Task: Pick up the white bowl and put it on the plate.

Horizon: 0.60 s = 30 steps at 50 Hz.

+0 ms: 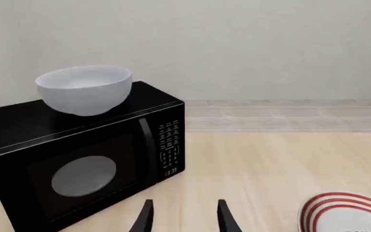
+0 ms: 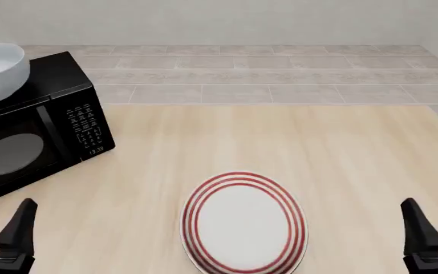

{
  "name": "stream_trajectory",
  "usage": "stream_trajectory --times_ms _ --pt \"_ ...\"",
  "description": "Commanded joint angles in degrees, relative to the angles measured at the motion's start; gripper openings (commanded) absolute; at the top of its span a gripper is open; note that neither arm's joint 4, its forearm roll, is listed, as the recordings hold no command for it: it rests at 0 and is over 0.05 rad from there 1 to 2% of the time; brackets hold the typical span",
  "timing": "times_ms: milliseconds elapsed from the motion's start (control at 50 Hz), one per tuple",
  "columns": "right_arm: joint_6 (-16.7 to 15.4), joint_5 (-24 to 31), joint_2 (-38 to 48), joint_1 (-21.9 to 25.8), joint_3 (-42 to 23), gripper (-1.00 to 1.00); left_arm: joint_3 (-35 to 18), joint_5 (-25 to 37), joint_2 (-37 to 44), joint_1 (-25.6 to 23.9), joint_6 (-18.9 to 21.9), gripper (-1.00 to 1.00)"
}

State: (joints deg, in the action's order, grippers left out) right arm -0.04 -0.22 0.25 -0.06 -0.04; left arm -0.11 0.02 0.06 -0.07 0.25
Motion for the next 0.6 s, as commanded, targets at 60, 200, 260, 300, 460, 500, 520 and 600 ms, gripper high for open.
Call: stream_trajectory --times_ms 60,200,260,300,460,500,520,600 --pt "-0.33 -0.54 0.6 -0.04 -0.08 1.0 -0.63 0.39 0.0 -0.72 -0.03 1.0" --pt "-0.72 -1.22 1.77 -0.03 0.0 1.0 -2.08 1.33 2.51 -2.03 -4.12 1.0" --pt "-0.95 -1.19 1.72 -0.19 -0.01 1.0 -3.48 1.53 2.95 -1.37 -2.91 1.0" --pt "-1.22 -1.13 1.76 -0.07 -0.01 1.0 -5.69 2.59 3.34 -0.48 -2.77 1.0" --pt "-0.85 -2.09 3.46 -0.05 -0.01 1.0 -14.72 4.35 10.94 3.95 -5.9 1.0" --pt "-0.84 -2.51 4.05 -0.29 0.0 1.0 -15.61 4.83 10.95 3.7 -5.97 1.0" --pt "-0.84 -2.58 4.12 -0.29 0.0 1.0 -15.62 4.84 10.94 3.7 -5.97 1.0" --pt "-0.57 -2.97 5.13 0.74 -0.01 1.0 -22.04 7.36 12.34 8.53 -2.18 1.0"
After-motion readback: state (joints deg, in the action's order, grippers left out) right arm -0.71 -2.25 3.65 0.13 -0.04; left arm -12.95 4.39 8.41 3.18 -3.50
